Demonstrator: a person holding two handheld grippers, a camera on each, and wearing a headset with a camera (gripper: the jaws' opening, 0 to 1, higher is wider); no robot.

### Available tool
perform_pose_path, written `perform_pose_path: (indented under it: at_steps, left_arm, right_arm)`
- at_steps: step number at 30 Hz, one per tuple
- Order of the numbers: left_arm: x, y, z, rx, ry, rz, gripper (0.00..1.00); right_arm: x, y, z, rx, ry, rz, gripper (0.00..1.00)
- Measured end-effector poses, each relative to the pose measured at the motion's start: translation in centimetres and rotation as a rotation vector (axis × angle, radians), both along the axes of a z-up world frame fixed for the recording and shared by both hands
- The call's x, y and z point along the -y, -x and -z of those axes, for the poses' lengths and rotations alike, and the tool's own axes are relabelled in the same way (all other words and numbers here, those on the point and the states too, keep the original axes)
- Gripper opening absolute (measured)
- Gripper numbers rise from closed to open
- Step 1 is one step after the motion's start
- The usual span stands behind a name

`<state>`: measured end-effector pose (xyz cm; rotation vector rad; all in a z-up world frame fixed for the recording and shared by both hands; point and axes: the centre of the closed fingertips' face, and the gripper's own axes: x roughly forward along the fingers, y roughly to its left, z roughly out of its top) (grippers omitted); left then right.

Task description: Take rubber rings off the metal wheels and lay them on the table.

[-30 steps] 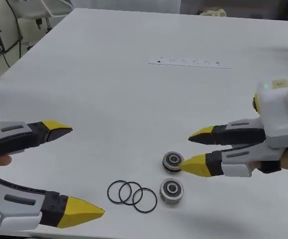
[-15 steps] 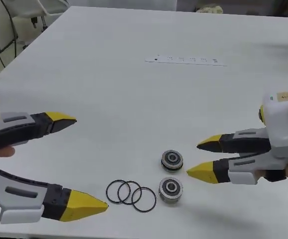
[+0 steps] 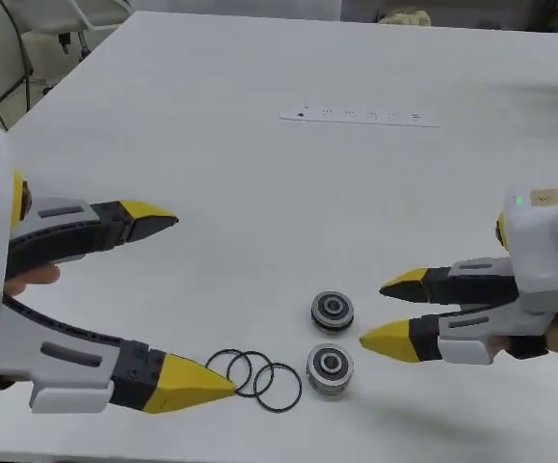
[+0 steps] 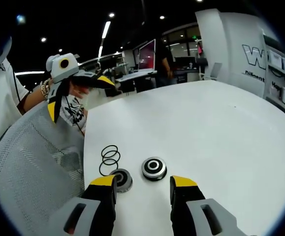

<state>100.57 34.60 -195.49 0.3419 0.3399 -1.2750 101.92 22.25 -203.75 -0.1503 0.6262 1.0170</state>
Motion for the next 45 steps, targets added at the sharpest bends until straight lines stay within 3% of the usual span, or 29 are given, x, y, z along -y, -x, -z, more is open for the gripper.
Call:
perform_pose_path:
  at_steps: [8,12,19,23,28,35,45]
  left_arm:
    - [1.4,0.0,-0.1,0.015,0.000,0.049,0.88]
    - [2.3,-0.3,-0.4,0.042,0.009,0.077,0.86]
    - [3.6,-1.1,-1.0,0.051,0.058,0.089,0.83]
    - [3.9,-1.7,-1.5,0.039,0.102,0.074,0.81]
    - [4.3,-1.9,-1.1,0.054,0.080,0.080,0.80]
    - [5.6,-2.3,-1.3,0.102,0.079,0.106,0.76]
    - [7.0,-1.8,-0.3,0.112,0.074,0.157,0.70]
  right_arm:
    - [-0.1,0.1,0.4,-0.014,-0.001,0.004,0.41]
    - [-0.1,0.1,0.6,-0.015,0.004,-0.002,0.41]
    - [0.1,0.1,0.9,-0.022,0.012,-0.012,0.40]
    - [0.4,0.2,1.1,-0.028,0.018,-0.016,0.40]
    - [0.4,0.3,1.4,-0.032,0.020,-0.019,0.40]
    - [0.5,0.4,2.0,-0.041,0.024,-0.025,0.39]
    - [0.6,0.5,2.3,-0.055,0.025,-0.027,0.39]
